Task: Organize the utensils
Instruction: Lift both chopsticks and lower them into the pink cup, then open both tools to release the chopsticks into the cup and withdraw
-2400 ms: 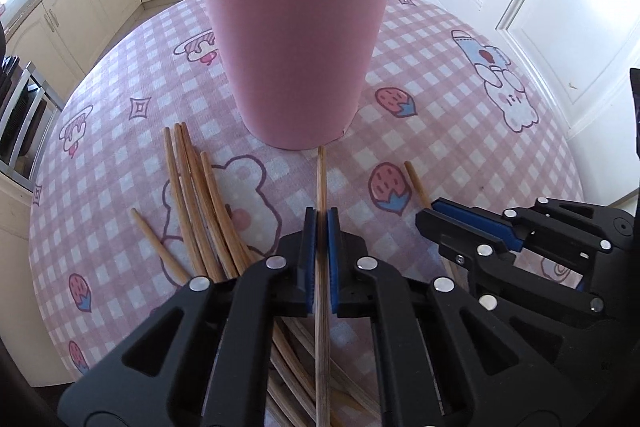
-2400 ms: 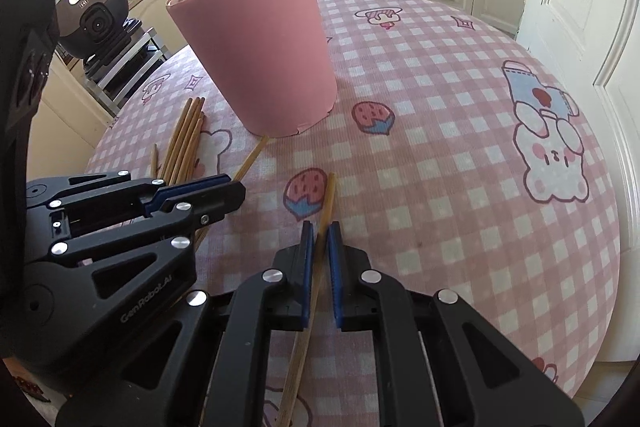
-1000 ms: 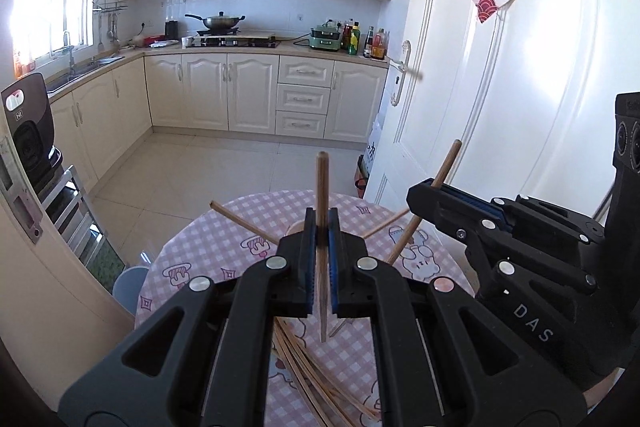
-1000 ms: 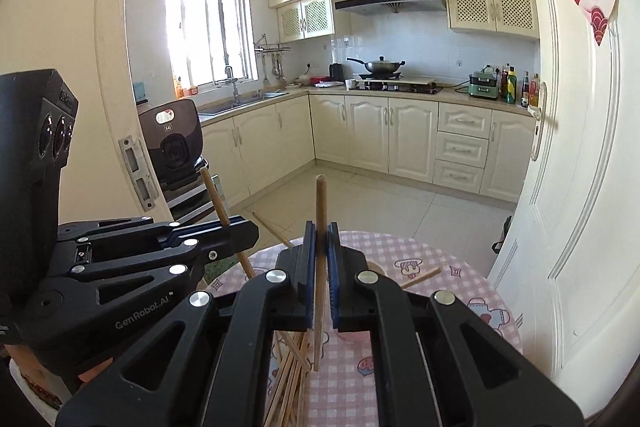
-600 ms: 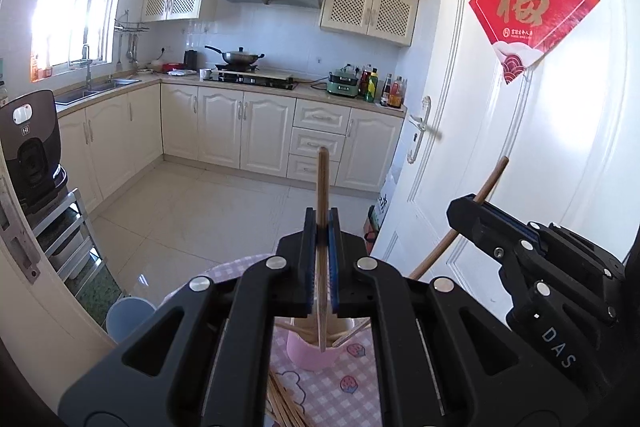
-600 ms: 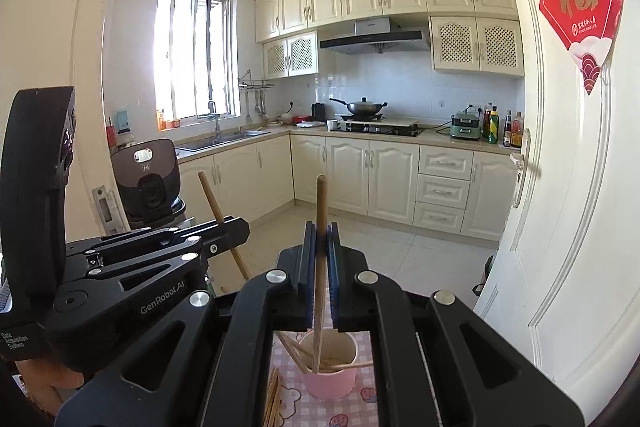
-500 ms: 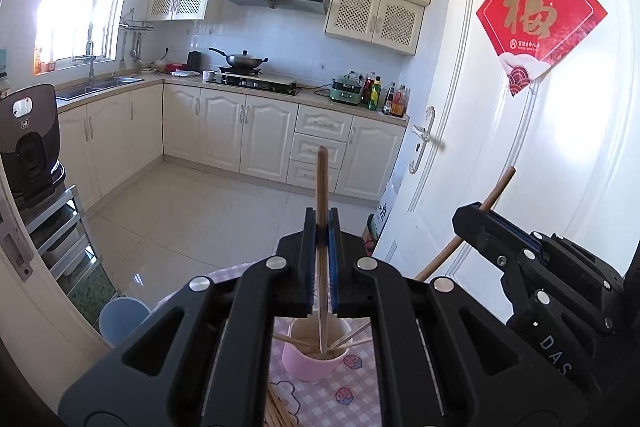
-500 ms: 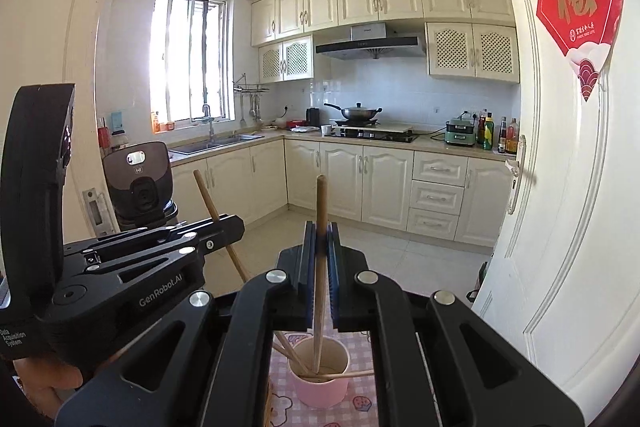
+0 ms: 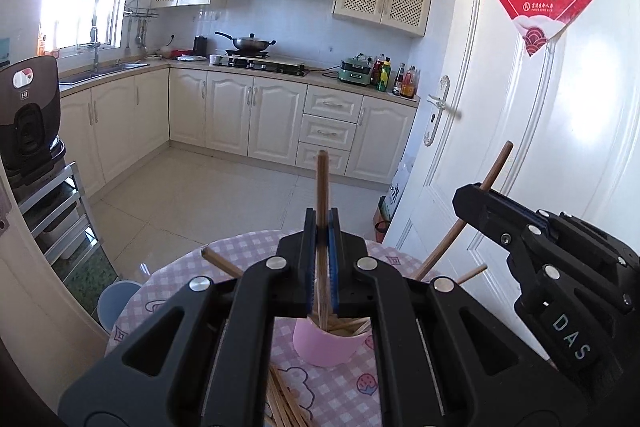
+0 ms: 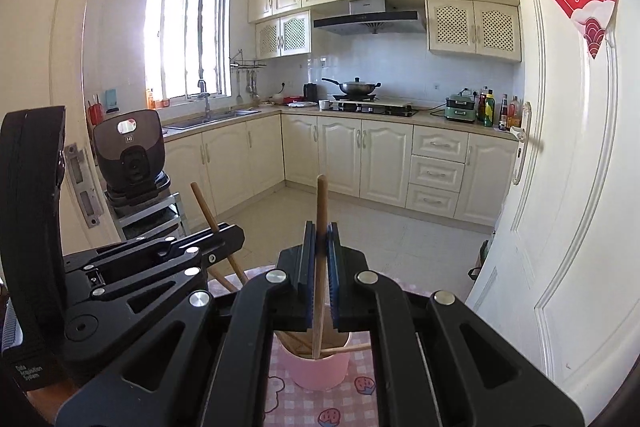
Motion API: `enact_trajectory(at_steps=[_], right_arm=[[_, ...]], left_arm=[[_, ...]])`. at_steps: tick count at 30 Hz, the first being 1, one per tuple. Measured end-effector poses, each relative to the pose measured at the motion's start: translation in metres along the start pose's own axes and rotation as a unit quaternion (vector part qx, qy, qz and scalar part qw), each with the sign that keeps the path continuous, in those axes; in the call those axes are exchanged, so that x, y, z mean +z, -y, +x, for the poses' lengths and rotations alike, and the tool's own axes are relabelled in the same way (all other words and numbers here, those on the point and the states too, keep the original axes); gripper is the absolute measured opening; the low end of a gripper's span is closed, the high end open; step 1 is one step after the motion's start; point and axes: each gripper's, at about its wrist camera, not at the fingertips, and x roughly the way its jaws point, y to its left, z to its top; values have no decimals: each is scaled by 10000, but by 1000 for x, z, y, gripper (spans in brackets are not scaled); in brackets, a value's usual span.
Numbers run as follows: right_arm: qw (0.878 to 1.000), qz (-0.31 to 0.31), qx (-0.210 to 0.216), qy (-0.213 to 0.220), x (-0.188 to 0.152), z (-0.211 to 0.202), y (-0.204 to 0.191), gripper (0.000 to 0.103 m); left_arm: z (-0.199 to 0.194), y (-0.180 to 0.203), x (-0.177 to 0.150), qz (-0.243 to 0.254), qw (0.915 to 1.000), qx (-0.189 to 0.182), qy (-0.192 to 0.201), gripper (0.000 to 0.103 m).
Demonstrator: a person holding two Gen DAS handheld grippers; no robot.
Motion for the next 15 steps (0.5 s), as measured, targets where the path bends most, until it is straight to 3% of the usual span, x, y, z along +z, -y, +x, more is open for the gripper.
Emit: enact_trajectory(at_steps=[9, 15], right_arm=[[9994, -127, -93, -297, -27, 17, -7, 4], [9994, -111, -188, -256, -28, 15, -9, 5]], left_arm=[[7, 4, -23, 284, 9994, 87, -198, 6], [4, 5, -22, 399, 9986, 51, -331, 7]])
